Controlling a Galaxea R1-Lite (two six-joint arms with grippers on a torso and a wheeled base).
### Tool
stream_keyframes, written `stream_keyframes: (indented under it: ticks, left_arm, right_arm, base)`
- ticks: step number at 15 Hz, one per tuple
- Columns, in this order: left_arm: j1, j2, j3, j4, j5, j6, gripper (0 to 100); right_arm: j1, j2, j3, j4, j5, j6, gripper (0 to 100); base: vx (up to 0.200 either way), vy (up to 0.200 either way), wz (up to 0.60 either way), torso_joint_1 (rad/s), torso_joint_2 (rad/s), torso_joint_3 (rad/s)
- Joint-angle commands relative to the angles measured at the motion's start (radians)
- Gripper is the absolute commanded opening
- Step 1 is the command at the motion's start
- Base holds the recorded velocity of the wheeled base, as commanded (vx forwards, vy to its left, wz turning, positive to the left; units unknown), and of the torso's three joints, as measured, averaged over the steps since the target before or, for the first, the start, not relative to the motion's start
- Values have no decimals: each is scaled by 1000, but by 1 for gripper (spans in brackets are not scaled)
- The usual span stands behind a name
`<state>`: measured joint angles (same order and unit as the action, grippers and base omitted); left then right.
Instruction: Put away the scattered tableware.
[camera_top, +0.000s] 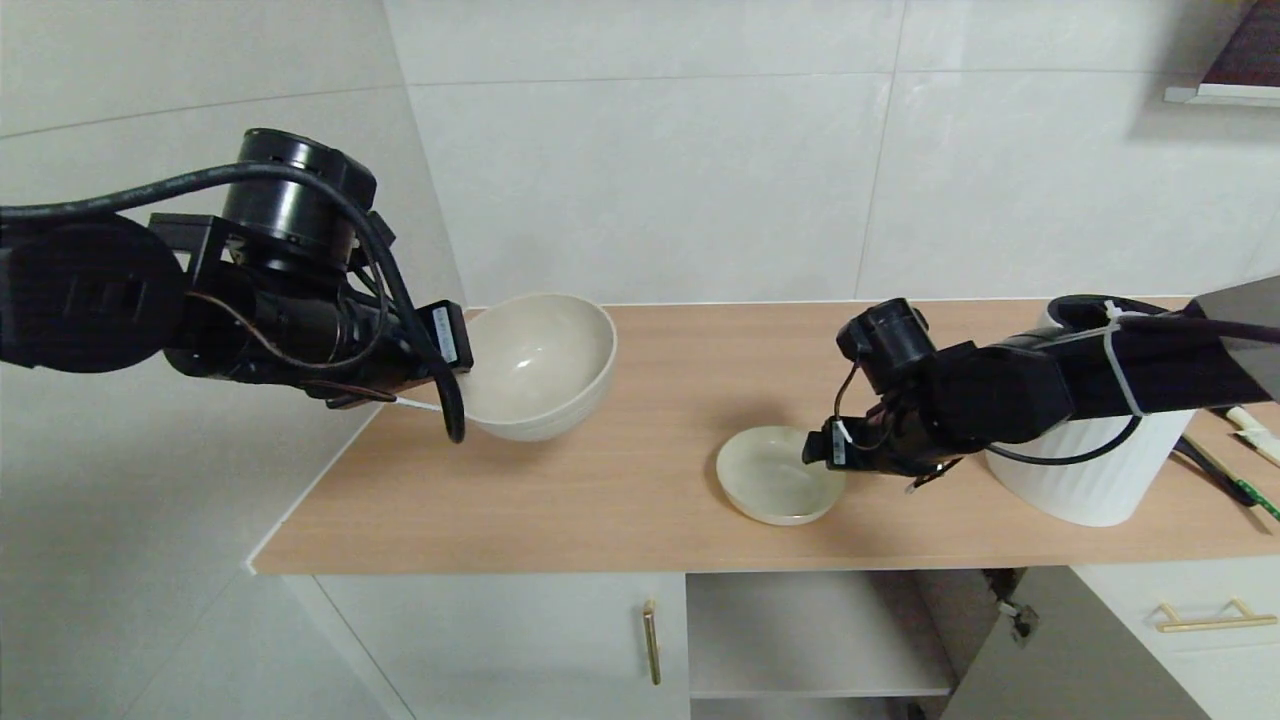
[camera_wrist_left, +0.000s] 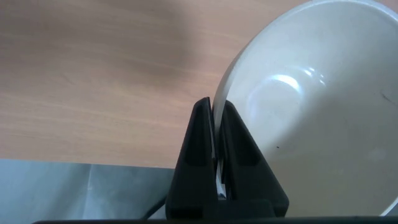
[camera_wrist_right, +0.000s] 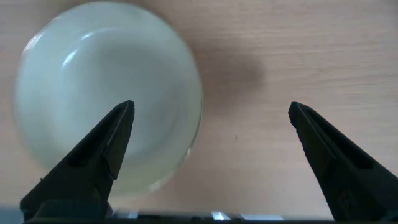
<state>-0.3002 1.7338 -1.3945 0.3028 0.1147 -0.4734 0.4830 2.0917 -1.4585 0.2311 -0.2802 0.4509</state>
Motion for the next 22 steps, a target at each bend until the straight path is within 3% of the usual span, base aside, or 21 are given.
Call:
stream_keyframes:
  ticks: [1, 3, 4, 10, 14, 16, 22]
  left_arm:
    - [0, -20, 0, -2, 0, -1, 0]
    - [0, -19, 2, -2, 2, -1, 0]
    - [0, -20, 2, -2, 2, -1, 0]
    - [0, -28, 2, -1, 0, -1, 0]
    - [-16, -57, 11, 2, 7, 1, 0]
    - [-43, -83, 65, 2, 8, -1, 0]
    - [-54, -88, 95, 1, 22, -10, 0]
  right_arm:
    - [-1, 53, -28, -3, 1, 20, 100]
    - [-1, 62, -31, -3, 7, 22, 100]
    - [-1, 74, -33, -4, 7, 23, 0]
    - [0, 77, -46, -3, 7, 43, 0]
    - [36, -128, 3, 47, 9, 51, 0]
    - [59, -236, 46, 79, 9, 52, 0]
    - [88, -338, 109, 76, -2, 123, 0]
  base:
    - [0, 0, 0, 0, 0, 0]
    - [0, 0, 0, 0, 0, 0]
    - [0, 0, 0, 0, 0, 0]
    - [0, 0, 0, 0, 0, 0]
    - [0, 0, 0, 0, 0, 0]
    - [0, 0, 0, 0, 0, 0]
    - [-33, 0, 0, 0, 0, 0]
